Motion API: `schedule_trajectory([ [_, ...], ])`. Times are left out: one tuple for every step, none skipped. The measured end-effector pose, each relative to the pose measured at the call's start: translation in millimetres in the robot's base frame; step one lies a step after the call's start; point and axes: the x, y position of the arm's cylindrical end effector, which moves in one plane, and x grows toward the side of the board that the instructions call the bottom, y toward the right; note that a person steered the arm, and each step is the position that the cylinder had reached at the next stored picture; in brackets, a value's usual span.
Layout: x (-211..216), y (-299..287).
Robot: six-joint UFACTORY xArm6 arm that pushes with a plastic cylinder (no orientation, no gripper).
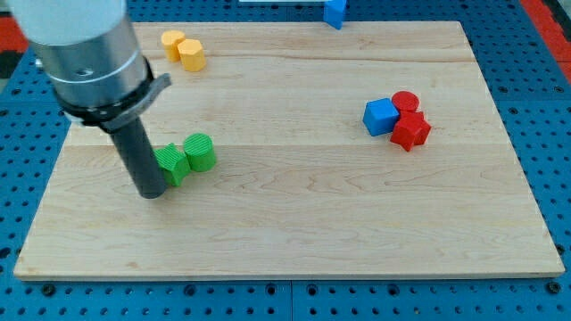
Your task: Move the green star along with the green circle closer to the blue cube
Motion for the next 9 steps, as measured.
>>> schedule_trajectory([
  [-4, 7],
  [-16, 8],
  [-26, 8],
  [-26, -2],
  [-26, -17],
  [-27, -25],
  [-42, -25],
  [-49, -21],
  [-49, 1],
])
